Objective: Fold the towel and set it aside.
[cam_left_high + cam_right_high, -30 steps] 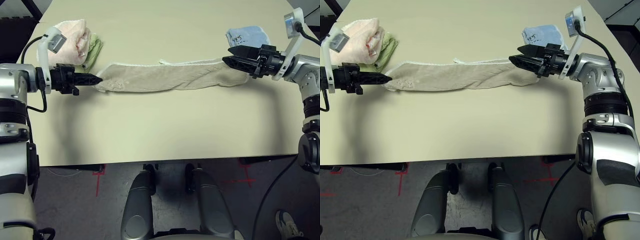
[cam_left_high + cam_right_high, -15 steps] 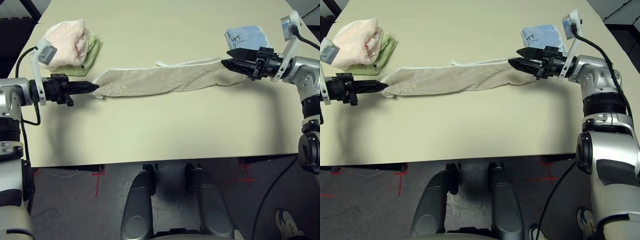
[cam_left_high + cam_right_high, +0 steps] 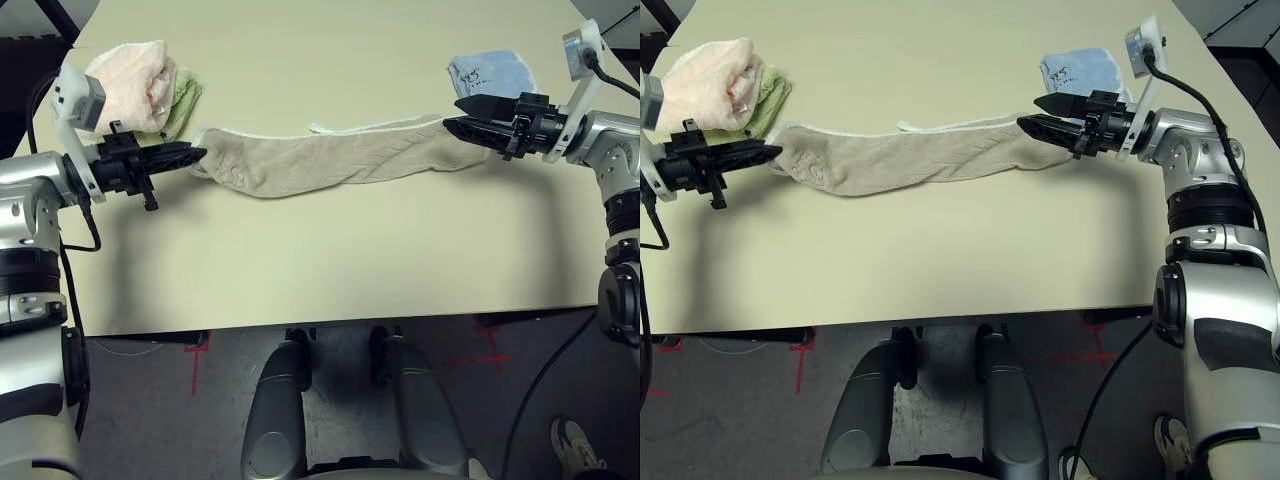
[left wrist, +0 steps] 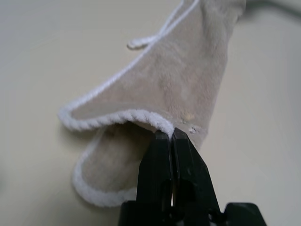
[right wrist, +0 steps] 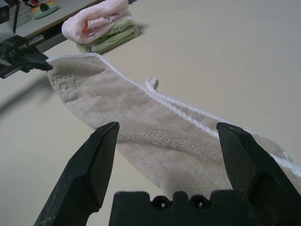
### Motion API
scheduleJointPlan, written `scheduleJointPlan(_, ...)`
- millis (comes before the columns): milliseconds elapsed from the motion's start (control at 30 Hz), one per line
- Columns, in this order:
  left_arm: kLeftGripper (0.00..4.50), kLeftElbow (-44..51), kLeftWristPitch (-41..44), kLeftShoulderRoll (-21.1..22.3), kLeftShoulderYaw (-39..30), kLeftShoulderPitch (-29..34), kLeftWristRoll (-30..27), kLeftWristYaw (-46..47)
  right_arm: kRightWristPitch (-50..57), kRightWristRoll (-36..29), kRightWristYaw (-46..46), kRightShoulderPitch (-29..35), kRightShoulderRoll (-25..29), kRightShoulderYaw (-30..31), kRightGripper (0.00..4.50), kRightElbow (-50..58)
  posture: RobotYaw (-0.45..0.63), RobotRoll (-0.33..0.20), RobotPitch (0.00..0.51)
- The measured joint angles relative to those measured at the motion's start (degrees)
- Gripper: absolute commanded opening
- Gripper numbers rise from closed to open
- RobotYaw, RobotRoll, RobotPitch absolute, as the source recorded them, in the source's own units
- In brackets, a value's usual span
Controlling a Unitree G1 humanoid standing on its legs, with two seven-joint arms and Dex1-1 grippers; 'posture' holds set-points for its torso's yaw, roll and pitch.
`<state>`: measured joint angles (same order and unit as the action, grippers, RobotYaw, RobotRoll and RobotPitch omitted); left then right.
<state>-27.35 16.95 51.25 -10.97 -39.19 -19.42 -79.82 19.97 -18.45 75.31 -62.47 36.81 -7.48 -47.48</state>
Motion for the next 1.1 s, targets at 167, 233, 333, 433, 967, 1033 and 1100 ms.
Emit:
scheduleJointPlan(167, 0.03, 4.28, -1.0, 1.68, -2.01, 2.71, -2.1, -0.8, -0.28, 0.46, 0.2, -0.02, -0.06, 0.09, 4.5, -0.03, -0.04, 0.0, 0.263)
scheduleJointPlan(233, 0.03, 5.33, -2.12, 1.84, -3.03, 4.4, -2.87, -0.32, -0.42, 0.54, 0.26, -0.06, -0.09, 0.1, 4.5, -0.07, -0.04, 0.0, 0.263)
scheduleJointPlan(333, 0.03, 6.9, -3.19, 1.8, -3.93, 7.45, -3.01, 1.54, -0.53, 0.82, 0.39, -0.1, -0.17, 0.12, 4.5, -0.16, -0.04, 0.0, 0.263)
scheduleJointPlan(433, 0.03, 8.44, -3.23, 1.56, -4.23, 10.89, -3.03, 3.72, -0.59, 0.95, 0.45, -0.16, -0.37, 0.12, 4.5, -0.41, -0.04, 0.0, 0.265)
scheduleJointPlan(967, 3.36, 11.57, 3.53, 2.69, -3.12, 10.64, -0.69, 16.97, -1.23, 2.17, 0.57, -0.47, 0.28, 0.26, 4.5, -0.58, -0.05, 0.0, 0.265)
scheduleJointPlan(1033, 4.16, 12.44, 4.38, 2.86, -3.46, 6.98, -0.78, 18.79, -0.88, 1.98, 0.43, -0.21, 0.45, 0.0, 4.5, -0.53, -0.05, 0.0, 0.265)
scheduleJointPlan(1100, 4.48, 12.87, 4.52, 2.83, -3.54, 2.97, -0.77, 20.95, -0.43, 1.6, 0.16, 0.13, 0.45, -0.05, 4.5, -0.51, -0.05, 0.0, 0.265)
